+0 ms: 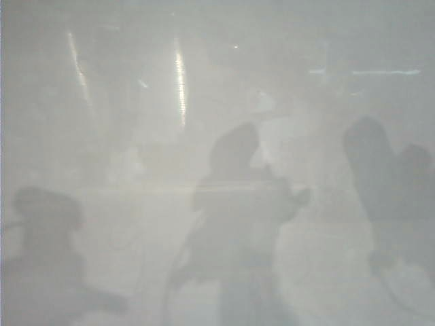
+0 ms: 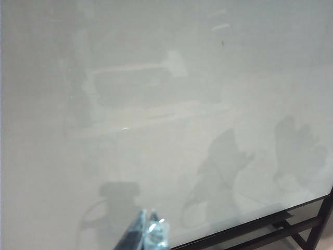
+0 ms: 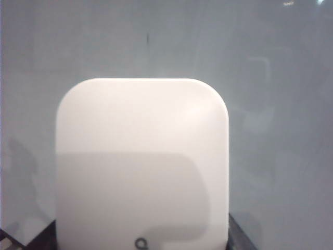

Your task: Grab the whiteboard eraser that is attached to the surface of the whiteboard and use it to clean the writing on the whiteboard.

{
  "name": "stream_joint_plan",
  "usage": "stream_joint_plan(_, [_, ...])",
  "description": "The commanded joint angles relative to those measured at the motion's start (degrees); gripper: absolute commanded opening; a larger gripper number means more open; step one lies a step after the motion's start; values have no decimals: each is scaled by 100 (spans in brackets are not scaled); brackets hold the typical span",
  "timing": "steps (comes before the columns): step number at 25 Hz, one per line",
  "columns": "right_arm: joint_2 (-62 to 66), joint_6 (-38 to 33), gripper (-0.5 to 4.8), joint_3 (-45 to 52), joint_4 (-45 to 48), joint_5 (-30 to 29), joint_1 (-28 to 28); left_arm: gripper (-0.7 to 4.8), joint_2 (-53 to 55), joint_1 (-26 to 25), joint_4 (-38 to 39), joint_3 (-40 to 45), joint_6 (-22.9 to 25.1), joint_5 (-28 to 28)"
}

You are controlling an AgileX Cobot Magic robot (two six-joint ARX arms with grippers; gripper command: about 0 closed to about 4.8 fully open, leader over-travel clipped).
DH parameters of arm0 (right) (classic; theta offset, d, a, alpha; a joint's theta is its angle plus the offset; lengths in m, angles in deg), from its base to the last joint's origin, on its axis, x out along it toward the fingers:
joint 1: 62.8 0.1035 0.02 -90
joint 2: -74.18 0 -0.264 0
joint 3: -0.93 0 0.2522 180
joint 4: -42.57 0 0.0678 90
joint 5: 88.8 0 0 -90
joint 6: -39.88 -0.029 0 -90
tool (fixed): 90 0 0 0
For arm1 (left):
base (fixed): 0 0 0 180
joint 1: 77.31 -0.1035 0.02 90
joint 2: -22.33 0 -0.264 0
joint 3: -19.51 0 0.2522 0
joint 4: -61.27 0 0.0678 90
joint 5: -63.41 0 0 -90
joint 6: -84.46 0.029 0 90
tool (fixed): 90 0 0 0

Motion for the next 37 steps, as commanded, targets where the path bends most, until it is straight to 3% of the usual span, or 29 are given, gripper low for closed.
stream_joint_plan(1, [-599,-118,103,498,160,-13,2,-5,2,2,-31,-15,4,-9])
stream_joint_plan(8, [-1178,-295,103,1322,354,-101,-356,-5,2,2,-28,-15,4,-9])
stream_joint_plan(13, [-1178,-1512,103,1744,662,-911,-1591,-5,2,2,-31,-15,4,-9])
stream_joint_plan(18, [-1178,-1521,103,2127,649,-1255,-2570,-5,2,2,-31,-15,4,-9])
stream_joint_plan(24, [-1176,-1556,103,2568,992,-1541,-2841,-5,2,2,-31,-15,4,-9])
stream_joint_plan(28, [-413,-1569,104,2763,2726,-1534,-2990,-5,2,2,-31,-15,4,-9])
stream_joint_plan(33, [2398,-1561,108,2459,5305,-1792,-3152,-5,2,2,-31,-15,4,-9])
stream_joint_plan(37, [4336,-1268,108,1703,6697,-1773,-3158,-5,2,2,-28,-15,4,-11])
